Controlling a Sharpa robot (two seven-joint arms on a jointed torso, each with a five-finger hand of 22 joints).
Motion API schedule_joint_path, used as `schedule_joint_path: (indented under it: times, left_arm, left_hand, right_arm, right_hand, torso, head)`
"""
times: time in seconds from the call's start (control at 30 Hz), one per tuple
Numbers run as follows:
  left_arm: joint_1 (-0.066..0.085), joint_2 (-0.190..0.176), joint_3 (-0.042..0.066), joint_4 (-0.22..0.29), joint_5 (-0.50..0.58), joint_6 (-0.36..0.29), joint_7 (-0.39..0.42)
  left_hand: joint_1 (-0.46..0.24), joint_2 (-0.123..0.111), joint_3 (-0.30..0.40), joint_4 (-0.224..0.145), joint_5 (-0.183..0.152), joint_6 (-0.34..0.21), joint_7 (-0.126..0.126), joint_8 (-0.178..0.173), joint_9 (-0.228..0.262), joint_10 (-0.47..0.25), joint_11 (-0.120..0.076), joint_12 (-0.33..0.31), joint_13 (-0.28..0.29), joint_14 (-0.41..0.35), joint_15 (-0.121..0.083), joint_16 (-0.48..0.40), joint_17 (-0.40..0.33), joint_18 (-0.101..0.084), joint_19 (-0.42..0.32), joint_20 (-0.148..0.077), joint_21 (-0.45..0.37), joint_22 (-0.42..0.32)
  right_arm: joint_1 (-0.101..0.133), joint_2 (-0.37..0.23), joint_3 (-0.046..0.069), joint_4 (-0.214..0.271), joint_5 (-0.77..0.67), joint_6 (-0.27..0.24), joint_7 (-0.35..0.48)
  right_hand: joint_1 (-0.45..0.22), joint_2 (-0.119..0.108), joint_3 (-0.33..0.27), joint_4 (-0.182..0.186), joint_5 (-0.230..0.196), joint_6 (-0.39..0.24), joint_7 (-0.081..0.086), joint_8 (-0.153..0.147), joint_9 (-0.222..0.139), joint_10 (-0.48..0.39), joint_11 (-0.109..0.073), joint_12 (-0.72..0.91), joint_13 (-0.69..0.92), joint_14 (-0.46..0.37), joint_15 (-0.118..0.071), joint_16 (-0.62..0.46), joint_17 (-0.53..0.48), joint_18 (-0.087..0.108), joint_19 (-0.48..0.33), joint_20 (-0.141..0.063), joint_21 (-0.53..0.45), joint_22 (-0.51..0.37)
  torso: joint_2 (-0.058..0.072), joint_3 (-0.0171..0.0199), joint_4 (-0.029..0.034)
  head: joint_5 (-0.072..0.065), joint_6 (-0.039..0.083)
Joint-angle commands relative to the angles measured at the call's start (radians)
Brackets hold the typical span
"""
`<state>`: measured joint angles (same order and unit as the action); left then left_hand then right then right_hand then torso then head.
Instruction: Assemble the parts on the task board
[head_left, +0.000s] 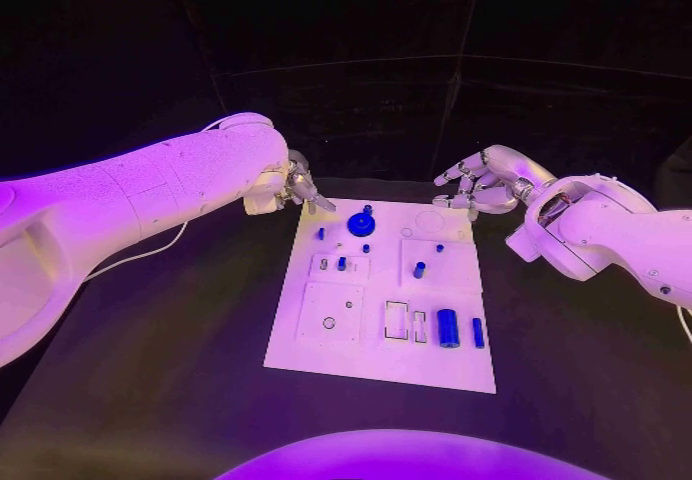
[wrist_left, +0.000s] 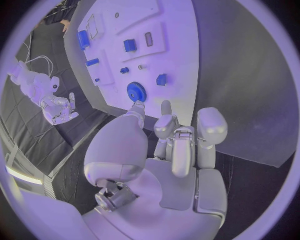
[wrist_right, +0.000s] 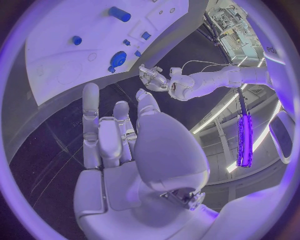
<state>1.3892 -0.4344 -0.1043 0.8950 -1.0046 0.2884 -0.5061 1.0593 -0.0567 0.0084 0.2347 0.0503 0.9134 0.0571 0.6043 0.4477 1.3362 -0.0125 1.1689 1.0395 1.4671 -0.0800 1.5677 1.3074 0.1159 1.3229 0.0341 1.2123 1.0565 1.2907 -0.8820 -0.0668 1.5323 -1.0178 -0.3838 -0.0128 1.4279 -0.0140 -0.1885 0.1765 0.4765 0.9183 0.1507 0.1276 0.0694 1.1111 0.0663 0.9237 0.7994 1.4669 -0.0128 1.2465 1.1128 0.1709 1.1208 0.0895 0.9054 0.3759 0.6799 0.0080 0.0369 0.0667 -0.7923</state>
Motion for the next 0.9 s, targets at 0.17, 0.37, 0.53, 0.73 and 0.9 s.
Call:
schedule_joint_path:
  times: [0.17, 0.37, 0.53, 0.73, 0.9]
  left_arm:
    - [-0.020, 0.028, 0.000, -0.050, -0.023, 0.037, 0.003]
    - [-0.038, 0.047, -0.001, -0.083, -0.024, 0.044, 0.009]
    - [-0.044, 0.051, -0.001, -0.091, -0.025, 0.052, 0.011]
    - [-0.046, 0.052, -0.001, -0.085, -0.025, 0.057, 0.016]
    - [-0.047, 0.052, -0.001, -0.077, -0.025, 0.065, 0.018]
  left_hand:
    - [0.000, 0.012, -0.013, 0.000, -0.003, 0.010, -0.002, 0.000, -0.002, 0.001, -0.004, 0.006, 0.002, 0.104, 0.005, 0.003, 0.263, -0.006, 0.005, 0.002, 0.005, 0.002]
    - [0.004, 0.011, -0.023, 0.002, -0.003, 0.013, -0.002, 0.000, -0.004, 0.000, -0.005, 0.004, -0.001, 0.104, 0.004, 0.003, 0.263, -0.005, 0.004, 0.001, 0.003, -0.001]
    - [0.011, 0.013, -0.027, 0.001, -0.003, 0.013, -0.003, 0.000, -0.006, -0.001, -0.005, 0.004, -0.002, 0.104, 0.003, 0.003, 0.263, -0.005, 0.004, 0.001, 0.003, 0.000]
    - [0.024, 0.019, -0.032, -0.002, -0.003, 0.015, -0.003, -0.001, -0.009, -0.001, -0.006, 0.004, -0.002, 0.104, 0.003, 0.003, 0.263, -0.006, 0.004, 0.001, 0.003, 0.001]
    - [0.029, 0.022, -0.035, -0.003, -0.003, 0.016, -0.003, -0.001, -0.010, -0.001, -0.006, 0.005, -0.001, 0.104, 0.003, 0.003, 0.263, -0.006, 0.004, 0.000, 0.003, 0.002]
  right_arm:
    - [0.002, 0.005, 0.001, -0.002, -0.001, -0.001, 0.009]
    - [0.002, 0.006, 0.001, -0.002, -0.001, -0.002, 0.011]
    - [0.002, 0.006, 0.001, -0.003, -0.001, -0.002, 0.011]
    - [0.002, 0.007, 0.001, -0.005, -0.001, -0.002, 0.012]
    - [0.002, 0.008, 0.001, -0.006, -0.001, -0.002, 0.012]
  right_hand:
    - [0.000, -0.004, 0.000, 0.008, 0.002, -0.008, 0.001, 0.004, 0.001, -0.002, -0.005, -0.003, -0.001, 0.011, -0.005, -0.003, 0.000, 0.014, 0.006, -0.002, -0.004, -0.002]
    - [0.000, -0.004, 0.000, 0.008, 0.002, -0.008, 0.001, 0.004, 0.001, -0.002, -0.005, -0.003, -0.001, 0.011, -0.005, -0.003, 0.000, 0.014, 0.006, -0.002, -0.004, -0.002]
    - [0.002, -0.002, 0.001, 0.009, 0.003, -0.008, 0.001, 0.004, 0.000, -0.001, -0.005, -0.003, -0.002, 0.012, -0.005, -0.003, 0.001, 0.014, 0.006, -0.002, -0.004, -0.002]
    - [0.002, -0.002, 0.001, 0.009, 0.003, -0.008, 0.001, 0.004, 0.000, -0.001, -0.005, -0.003, -0.002, 0.012, -0.005, -0.003, 0.001, 0.014, 0.006, -0.002, -0.004, -0.002]
    - [0.002, -0.002, 0.001, 0.009, 0.002, -0.008, 0.001, 0.005, 0.001, -0.001, -0.005, -0.002, -0.001, 0.012, -0.006, -0.003, 0.001, 0.014, 0.007, -0.002, -0.005, -0.002]
  torso:
    - [0.000, -0.0002, -0.0037]
    - [-0.001, 0.0009, -0.0046]
    - [-0.002, 0.0009, -0.0032]
    - [-0.003, 0.0007, -0.0041]
    - [-0.003, 0.0010, -0.0049]
  head:
    - [0.002, -0.004]
    - [0.000, -0.004]
    - [-0.001, -0.005]
    - [0.000, -0.006]
    - [0.002, -0.007]
